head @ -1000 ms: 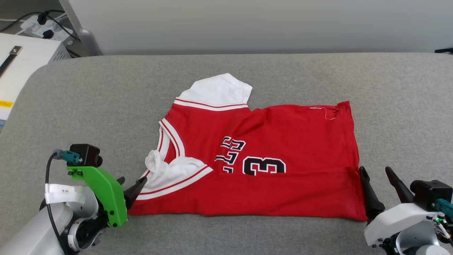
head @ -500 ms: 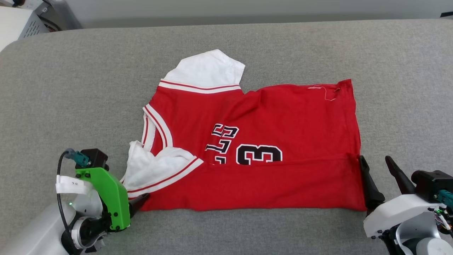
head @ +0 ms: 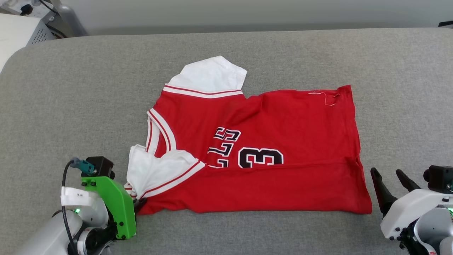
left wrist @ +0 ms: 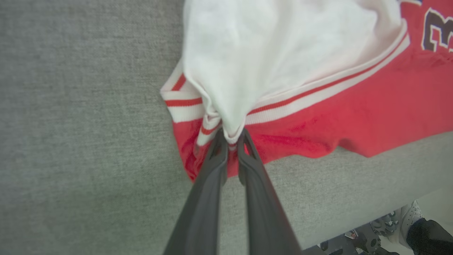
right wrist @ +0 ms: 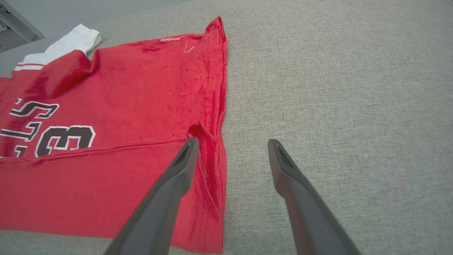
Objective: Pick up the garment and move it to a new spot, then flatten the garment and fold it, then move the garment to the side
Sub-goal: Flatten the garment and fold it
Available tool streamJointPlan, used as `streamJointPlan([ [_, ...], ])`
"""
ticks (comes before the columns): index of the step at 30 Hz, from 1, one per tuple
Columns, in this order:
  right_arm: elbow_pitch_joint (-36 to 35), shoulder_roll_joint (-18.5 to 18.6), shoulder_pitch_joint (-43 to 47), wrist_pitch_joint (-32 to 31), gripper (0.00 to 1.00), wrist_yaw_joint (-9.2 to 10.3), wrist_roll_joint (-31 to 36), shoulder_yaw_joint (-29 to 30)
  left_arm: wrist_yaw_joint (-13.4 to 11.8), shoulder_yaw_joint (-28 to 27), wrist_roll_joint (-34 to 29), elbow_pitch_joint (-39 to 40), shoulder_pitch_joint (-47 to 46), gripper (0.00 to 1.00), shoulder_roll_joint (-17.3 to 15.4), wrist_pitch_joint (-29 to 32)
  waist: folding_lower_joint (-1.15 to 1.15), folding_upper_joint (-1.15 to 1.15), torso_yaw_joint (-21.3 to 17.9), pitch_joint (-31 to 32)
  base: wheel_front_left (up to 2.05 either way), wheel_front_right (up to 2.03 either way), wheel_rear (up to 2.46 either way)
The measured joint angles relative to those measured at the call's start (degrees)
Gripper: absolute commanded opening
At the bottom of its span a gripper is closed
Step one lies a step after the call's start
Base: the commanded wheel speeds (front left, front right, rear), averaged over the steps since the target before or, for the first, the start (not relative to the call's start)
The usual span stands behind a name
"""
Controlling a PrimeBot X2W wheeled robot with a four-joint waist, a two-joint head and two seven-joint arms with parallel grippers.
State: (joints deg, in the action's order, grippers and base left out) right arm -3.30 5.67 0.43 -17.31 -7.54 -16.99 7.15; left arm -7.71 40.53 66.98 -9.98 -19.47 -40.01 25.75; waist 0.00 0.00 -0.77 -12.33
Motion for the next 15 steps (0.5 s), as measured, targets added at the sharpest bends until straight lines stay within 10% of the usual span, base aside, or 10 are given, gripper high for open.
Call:
streamJointPlan([
  [15, 5.20, 7.45, -4.52, -22.88, 1.00, 0.00, -5.42, -6.91, -4.91, -1.59, -1.68, 14.24, 2.32, 0.00, -4.23, -1.12, 0.00, 0.00, 2.13, -2.15, 0.00, 0.00, 0.00],
])
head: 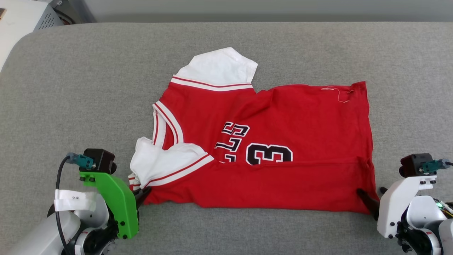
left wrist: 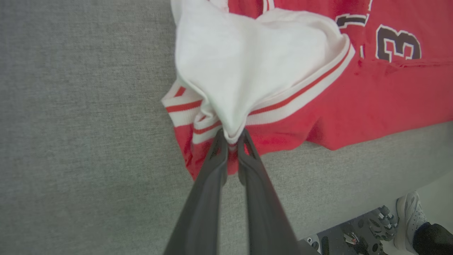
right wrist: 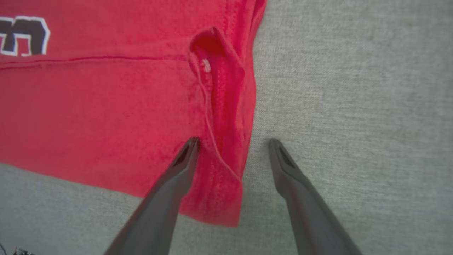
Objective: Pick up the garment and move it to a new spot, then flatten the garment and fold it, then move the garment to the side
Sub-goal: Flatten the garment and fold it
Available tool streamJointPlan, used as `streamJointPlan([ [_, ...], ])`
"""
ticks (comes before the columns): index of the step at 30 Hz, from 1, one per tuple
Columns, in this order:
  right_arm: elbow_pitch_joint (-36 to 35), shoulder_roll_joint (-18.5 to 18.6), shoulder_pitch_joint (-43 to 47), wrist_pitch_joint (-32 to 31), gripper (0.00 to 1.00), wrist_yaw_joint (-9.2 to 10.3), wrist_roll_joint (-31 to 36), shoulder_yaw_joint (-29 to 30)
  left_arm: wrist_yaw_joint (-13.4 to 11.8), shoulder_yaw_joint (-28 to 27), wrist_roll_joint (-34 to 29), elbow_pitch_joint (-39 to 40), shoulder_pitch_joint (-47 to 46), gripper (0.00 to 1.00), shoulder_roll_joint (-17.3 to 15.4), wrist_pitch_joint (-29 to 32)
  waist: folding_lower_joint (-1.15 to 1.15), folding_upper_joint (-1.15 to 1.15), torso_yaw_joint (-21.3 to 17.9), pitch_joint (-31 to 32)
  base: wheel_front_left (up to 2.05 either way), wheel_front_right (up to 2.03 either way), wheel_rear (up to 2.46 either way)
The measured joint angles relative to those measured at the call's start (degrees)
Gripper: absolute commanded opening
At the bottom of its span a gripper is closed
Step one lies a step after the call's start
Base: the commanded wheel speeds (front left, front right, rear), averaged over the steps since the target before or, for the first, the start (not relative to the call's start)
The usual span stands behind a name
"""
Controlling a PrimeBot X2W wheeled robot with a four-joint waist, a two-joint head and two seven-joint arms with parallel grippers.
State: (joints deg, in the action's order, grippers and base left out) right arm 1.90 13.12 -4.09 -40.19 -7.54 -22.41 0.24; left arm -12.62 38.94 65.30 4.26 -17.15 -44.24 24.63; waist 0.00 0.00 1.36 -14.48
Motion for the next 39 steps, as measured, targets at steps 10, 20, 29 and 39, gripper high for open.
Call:
streamJointPlan([
  [10, 3.02, 1.69, -2.01, -6.06, 0.00, 0.07, -4.09, -2.25, -0.25, 0.20, -1.02, -0.20, 0.01, 0.00, 0.47, -1.16, 0.00, 0.00, 0.91, -0.65, 0.00, 0.00, 0.00],
  [20, 1.31, 2.66, -2.08, -5.93, 0.00, 0.05, -4.46, -2.87, -0.34, 0.18, -0.76, 0.08, 2.18, 0.00, 0.64, -1.92, 0.00, 0.00, 0.75, 3.34, 0.00, 0.00, 0.00],
  [29, -0.62, 3.26, 4.74, -6.41, 0.00, 0.03, -5.16, -4.04, -3.58, 0.53, 1.48, 3.27, 10.24, 0.00, -1.37, -2.42, 0.00, 0.00, 0.69, 10.76, 0.00, 0.00, 0.00],
  [39, -2.44, 1.69, 12.21, -5.92, 0.00, 0.03, -5.00, -1.23, -4.75, 1.75, 2.47, 3.67, 15.82, 0.00, -1.64, -4.52, 0.00, 0.00, 0.72, 15.48, 0.00, 0.00, 0.00],
])
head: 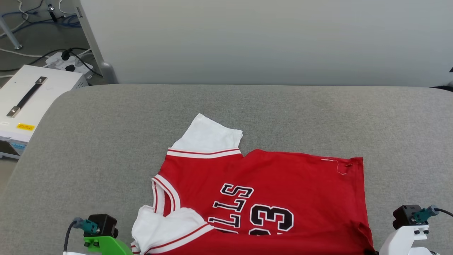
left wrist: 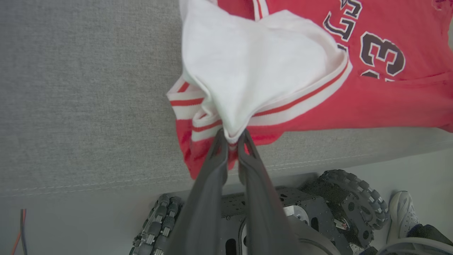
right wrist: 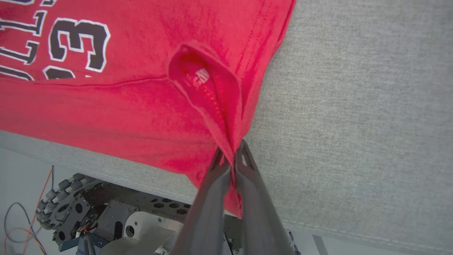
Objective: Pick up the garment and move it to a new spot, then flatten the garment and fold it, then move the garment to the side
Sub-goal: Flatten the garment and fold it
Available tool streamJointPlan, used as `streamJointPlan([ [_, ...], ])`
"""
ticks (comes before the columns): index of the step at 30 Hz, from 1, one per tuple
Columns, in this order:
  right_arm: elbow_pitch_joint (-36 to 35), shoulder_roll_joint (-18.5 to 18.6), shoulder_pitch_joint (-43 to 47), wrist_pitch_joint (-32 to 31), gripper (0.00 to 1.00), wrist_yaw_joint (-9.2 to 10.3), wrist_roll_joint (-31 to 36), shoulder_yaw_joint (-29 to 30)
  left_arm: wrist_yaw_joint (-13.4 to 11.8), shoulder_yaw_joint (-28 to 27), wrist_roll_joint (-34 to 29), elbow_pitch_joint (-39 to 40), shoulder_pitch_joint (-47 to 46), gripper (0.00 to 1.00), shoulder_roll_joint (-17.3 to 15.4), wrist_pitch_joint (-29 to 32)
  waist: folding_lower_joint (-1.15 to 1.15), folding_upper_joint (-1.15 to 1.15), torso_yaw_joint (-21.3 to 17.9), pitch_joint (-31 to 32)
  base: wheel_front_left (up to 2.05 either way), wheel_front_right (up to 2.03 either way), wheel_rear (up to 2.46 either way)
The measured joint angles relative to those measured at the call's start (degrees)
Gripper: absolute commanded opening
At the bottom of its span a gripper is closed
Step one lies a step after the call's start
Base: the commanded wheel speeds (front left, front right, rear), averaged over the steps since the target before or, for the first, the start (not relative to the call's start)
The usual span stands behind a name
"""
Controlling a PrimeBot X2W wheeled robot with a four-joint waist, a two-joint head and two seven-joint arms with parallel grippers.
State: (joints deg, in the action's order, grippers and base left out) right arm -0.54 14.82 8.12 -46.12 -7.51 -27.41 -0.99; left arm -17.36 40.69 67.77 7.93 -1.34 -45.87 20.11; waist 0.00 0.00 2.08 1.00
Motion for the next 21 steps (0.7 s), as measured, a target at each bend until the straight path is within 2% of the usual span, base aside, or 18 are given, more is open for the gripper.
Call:
streamJointPlan([
  [3, 0.57, -0.79, 0.16, 1.87, 0.02, 0.00, 0.64, 0.63, 1.04, 0.23, -0.71, -2.40, -0.23, 0.00, 1.76, -1.47, 0.00, 0.00, -0.19, -0.74, 0.00, 0.00, 0.00],
  [4, 0.89, -1.05, 0.16, 2.80, 0.27, 0.00, 0.75, 0.86, 1.43, 0.37, -0.73, -3.27, -0.32, 0.05, 2.44, -1.66, 0.00, 0.00, -0.29, -1.04, 0.00, 0.00, 0.00],
  [6, 1.54, -1.58, 0.16, 4.97, 1.00, 0.00, 1.04, 1.02, 1.90, 0.55, -0.88, -4.82, -0.64, 0.73, 3.49, -2.30, 0.00, 0.00, -0.52, -1.50, 0.00, 0.00, 0.00],
  [7, 1.75, -1.82, 0.16, 6.15, 1.00, 0.00, 1.10, 1.01, 2.08, 0.54, -0.92, -5.65, -0.99, 1.00, 4.05, -2.48, 0.00, 0.00, -0.65, -1.71, 0.00, 0.00, 0.00],
  [14, 0.46, -3.15, 0.18, 18.68, 1.00, 0.00, 2.87, 1.65, 3.07, 0.03, -3.76, -8.25, -3.32, 1.00, 5.02, -6.94, 0.00, 0.00, -1.46, -1.99, 0.00, 0.00, 0.00],
  [15, -1.24, -4.43, 0.19, 25.48, 1.00, 0.00, 4.71, 2.44, 3.07, -1.01, -6.13, -8.71, -4.88, 1.00, 5.25, -11.03, 0.00, 0.00, -1.69, -1.95, 0.00, 0.00, 0.00],
  [21, -4.05, -7.38, 0.16, 34.71, 1.00, 0.00, 9.04, 3.87, 2.71, -4.30, -10.31, -9.85, -8.40, 1.00, 7.65, -21.02, 0.00, 0.00, -2.40, -2.71, 0.00, 0.00, 0.00],
])
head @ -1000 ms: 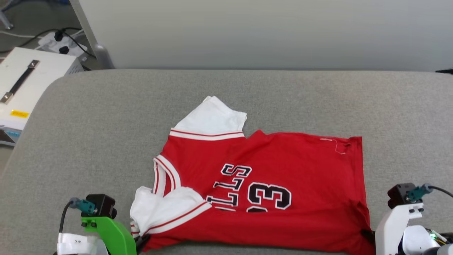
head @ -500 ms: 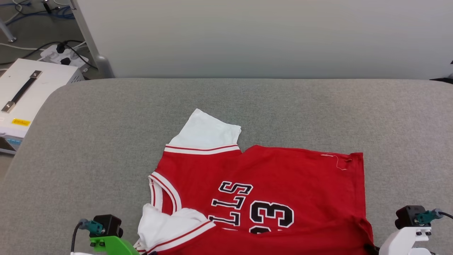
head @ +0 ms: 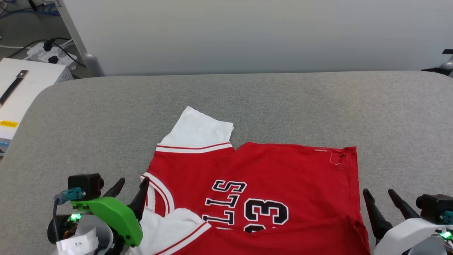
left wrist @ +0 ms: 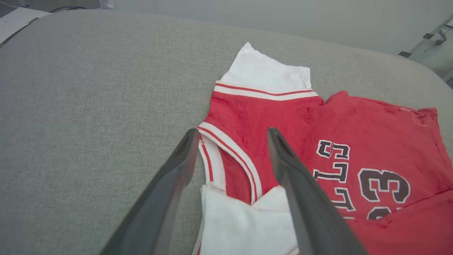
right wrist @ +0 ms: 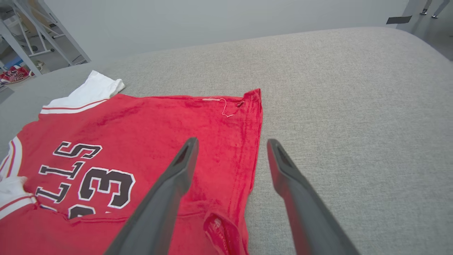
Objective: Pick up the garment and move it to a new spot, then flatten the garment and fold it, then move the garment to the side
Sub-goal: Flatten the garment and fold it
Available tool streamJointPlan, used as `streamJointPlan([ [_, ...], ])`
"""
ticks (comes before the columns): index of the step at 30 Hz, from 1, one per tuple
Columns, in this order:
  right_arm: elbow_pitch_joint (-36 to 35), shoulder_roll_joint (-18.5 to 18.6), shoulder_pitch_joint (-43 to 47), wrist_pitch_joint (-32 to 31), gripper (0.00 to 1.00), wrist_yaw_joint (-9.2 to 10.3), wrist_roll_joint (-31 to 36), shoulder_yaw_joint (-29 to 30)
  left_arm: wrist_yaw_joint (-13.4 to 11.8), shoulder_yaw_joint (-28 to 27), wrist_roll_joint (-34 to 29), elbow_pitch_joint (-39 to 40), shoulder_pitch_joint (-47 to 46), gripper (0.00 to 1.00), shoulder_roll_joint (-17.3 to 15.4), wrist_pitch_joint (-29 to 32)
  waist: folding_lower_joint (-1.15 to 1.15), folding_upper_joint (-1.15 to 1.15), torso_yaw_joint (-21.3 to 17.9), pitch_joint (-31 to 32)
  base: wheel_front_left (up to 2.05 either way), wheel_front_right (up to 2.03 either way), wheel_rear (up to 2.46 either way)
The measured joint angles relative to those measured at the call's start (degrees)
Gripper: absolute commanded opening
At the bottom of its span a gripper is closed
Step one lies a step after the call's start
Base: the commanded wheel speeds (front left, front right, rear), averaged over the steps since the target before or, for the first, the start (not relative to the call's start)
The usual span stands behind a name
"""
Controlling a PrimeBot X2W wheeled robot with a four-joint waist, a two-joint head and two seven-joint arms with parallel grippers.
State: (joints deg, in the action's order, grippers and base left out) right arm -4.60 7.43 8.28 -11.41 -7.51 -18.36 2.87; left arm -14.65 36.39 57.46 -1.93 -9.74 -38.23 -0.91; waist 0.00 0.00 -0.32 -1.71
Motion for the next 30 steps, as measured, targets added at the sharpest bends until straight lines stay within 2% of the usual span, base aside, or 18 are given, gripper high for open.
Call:
streamJointPlan([
  [7, -5.32, -1.75, -4.43, 6.62, 1.00, 0.00, 3.47, 0.03, 0.44, -1.68, -3.91, -1.70, -7.52, 1.00, 2.12, -4.87, 0.00, 0.00, -1.24, -3.95, 0.00, 0.00, 0.00],
  [13, -8.49, -2.76, -9.83, 9.22, 1.00, 0.00, 4.89, -0.96, 3.87, -2.16, -5.72, -5.52, -18.31, 1.00, 2.66, -3.89, 0.01, 0.00, -2.54, -9.51, 0.00, 0.00, 0.00],
  [17, -8.46, -3.42, -12.72, 9.93, 1.00, 0.00, 5.10, -1.30, 9.20, -1.86, -4.67, -10.16, -26.16, 1.00, 2.32, 1.91, 0.01, 0.00, -3.95, -13.55, 0.00, 0.00, 0.00],
  [20, -7.82, -3.59, -14.12, 10.35, 1.00, 0.00, 5.06, -1.43, 13.40, -1.47, -2.25, -13.96, -31.23, 1.00, 1.22, 8.53, 0.01, 0.00, -5.38, -15.98, 0.00, 0.00, 0.00],
  [23, -6.97, -3.83, -14.97, 11.00, 1.00, 0.00, 4.98, -1.55, 16.42, -1.07, -0.14, -18.24, -35.76, 1.00, -0.31, 15.94, 0.01, 0.00, -7.25, -17.89, 0.00, 0.00, 0.00],
  [30, -4.65, -4.19, -16.53, 12.91, 1.00, 0.00, 2.88, -2.70, 19.74, -0.62, 5.72, -26.51, -43.74, 1.00, -2.38, 30.44, 0.01, 0.00, -11.82, -21.79, 0.00, 0.00, 0.00],
])
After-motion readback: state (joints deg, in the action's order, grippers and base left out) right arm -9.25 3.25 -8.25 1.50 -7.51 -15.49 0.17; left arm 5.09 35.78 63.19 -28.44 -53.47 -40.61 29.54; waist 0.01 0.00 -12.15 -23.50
